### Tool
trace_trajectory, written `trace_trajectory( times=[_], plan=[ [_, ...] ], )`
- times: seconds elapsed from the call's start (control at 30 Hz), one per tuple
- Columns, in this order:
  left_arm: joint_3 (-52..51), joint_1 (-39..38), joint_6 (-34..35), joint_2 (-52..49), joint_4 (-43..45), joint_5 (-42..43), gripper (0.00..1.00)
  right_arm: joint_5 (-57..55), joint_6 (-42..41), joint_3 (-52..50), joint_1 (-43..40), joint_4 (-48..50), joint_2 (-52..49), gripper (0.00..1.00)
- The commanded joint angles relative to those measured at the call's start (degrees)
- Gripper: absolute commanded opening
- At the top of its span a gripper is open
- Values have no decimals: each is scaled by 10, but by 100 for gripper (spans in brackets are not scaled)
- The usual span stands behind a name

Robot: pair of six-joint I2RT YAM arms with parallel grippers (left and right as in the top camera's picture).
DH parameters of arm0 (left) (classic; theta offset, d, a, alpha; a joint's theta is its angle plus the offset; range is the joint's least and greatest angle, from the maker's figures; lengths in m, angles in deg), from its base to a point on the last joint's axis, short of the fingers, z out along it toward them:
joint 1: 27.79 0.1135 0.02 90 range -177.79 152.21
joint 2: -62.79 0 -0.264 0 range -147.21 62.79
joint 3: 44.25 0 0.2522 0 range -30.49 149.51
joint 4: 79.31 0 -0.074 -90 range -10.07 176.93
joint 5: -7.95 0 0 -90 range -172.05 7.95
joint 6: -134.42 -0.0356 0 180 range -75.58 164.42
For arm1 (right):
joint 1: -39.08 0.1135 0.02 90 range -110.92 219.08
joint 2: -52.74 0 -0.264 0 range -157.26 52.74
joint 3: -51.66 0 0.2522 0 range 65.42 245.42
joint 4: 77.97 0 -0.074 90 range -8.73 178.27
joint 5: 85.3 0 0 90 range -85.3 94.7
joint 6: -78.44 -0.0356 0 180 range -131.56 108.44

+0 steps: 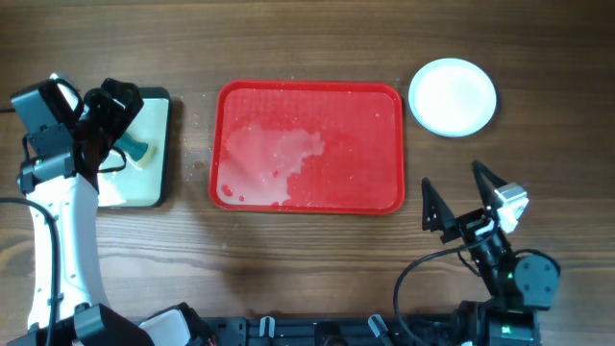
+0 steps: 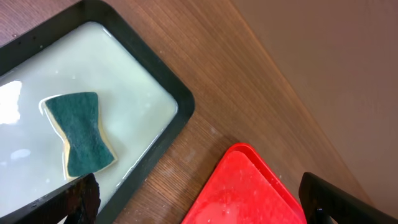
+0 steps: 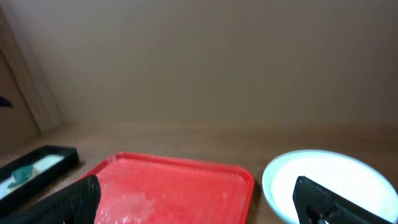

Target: Clean dirty plates on tray and stack at the side

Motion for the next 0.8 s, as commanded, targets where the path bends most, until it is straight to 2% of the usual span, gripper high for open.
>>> trace_trajectory(
  times=[0.0, 0.2, 0.33, 0.43, 0.6, 0.7, 0.77],
  plan=[
    [-2, 1, -3, 2, 1, 5, 100, 3, -3, -29, 3, 32, 34, 100],
    [-2, 1, -3, 2, 1, 5, 100, -121, 8, -46, 42, -12, 82, 100],
    [-2, 1, -2, 2, 1, 5, 100, -125, 76, -46, 44, -72, 82, 100],
    [-2, 1, -2, 2, 1, 5, 100, -126, 130, -46, 43, -72, 82, 100],
    [-2, 1, -3, 2, 1, 5, 100, -130, 61, -46, 42, -71, 82, 100],
    [-2, 1, -3, 2, 1, 5, 100, -173, 1, -46, 41, -74, 82, 100],
    [-2, 1, -3, 2, 1, 5, 100, -207, -3, -46, 41, -79, 82, 100]
  ],
)
